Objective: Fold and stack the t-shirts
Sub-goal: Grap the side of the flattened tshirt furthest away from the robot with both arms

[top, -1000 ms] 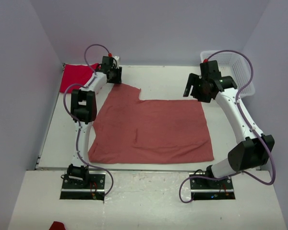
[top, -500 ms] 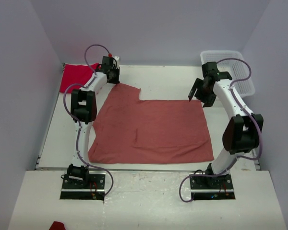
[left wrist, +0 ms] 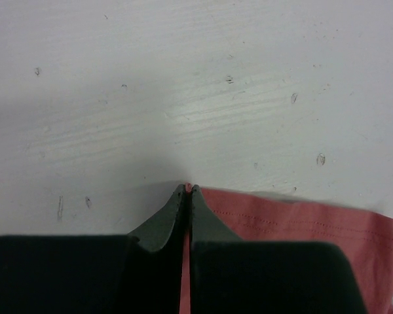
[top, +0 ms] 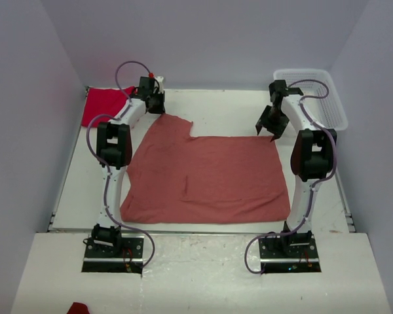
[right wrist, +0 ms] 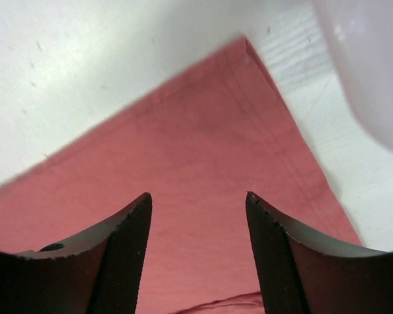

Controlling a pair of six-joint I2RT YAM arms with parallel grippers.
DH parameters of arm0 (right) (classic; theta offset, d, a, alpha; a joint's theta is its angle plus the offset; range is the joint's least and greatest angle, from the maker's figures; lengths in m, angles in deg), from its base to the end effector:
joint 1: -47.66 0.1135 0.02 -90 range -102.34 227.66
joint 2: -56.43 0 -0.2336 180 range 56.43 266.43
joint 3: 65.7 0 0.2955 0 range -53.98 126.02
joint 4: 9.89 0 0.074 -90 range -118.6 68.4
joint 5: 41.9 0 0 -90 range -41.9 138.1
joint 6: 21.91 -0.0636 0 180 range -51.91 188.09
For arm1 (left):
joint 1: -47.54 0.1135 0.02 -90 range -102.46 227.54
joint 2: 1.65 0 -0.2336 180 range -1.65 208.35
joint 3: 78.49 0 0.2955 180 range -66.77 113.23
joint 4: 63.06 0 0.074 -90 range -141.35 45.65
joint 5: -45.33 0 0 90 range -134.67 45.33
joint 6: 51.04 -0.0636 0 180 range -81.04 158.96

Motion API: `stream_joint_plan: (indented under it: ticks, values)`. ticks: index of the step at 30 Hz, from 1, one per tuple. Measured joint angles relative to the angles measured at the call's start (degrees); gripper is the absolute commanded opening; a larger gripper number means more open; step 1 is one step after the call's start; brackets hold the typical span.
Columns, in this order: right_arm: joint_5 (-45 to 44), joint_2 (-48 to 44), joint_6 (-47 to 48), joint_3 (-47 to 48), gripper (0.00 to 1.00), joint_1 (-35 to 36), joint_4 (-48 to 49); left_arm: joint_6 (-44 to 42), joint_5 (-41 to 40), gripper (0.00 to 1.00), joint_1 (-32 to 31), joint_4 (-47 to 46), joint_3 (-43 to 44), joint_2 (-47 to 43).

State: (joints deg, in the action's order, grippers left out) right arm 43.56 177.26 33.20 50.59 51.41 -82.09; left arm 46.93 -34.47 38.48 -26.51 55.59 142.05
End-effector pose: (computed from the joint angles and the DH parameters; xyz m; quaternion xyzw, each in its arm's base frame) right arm 0.4651 0.0254 0.1570 0.2708 0.9549 0.0010 0.1219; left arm 0.5850 -0.1047 0.1039 0.0420 0.9237 -0.1366 0.3554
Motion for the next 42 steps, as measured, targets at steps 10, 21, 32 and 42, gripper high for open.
stream_joint_plan:
  ticks: [10,21,32,42]
  values:
    - [-0.7,8.6,4.8,13.2,0.68,-1.6,-3.9,-0.1,-1.6,0.0,0.0,0.0,-1.2,-1.6]
    - [-1.8,8.3,10.2,8.6,0.69,-1.2,-3.2,0.4,-5.2,0.0,3.1,0.2,-3.4,-3.3]
    - [-1.2,9.4,13.0,14.0,0.69,-1.2,-3.5,0.4,-7.5,0.0,4.6,0.3,-3.5,-3.8]
    - [-0.1,14.3,15.0,19.2,0.7,0.0,-0.7,0.4,-6.6,0.0,4.8,0.1,-4.3,-3.8]
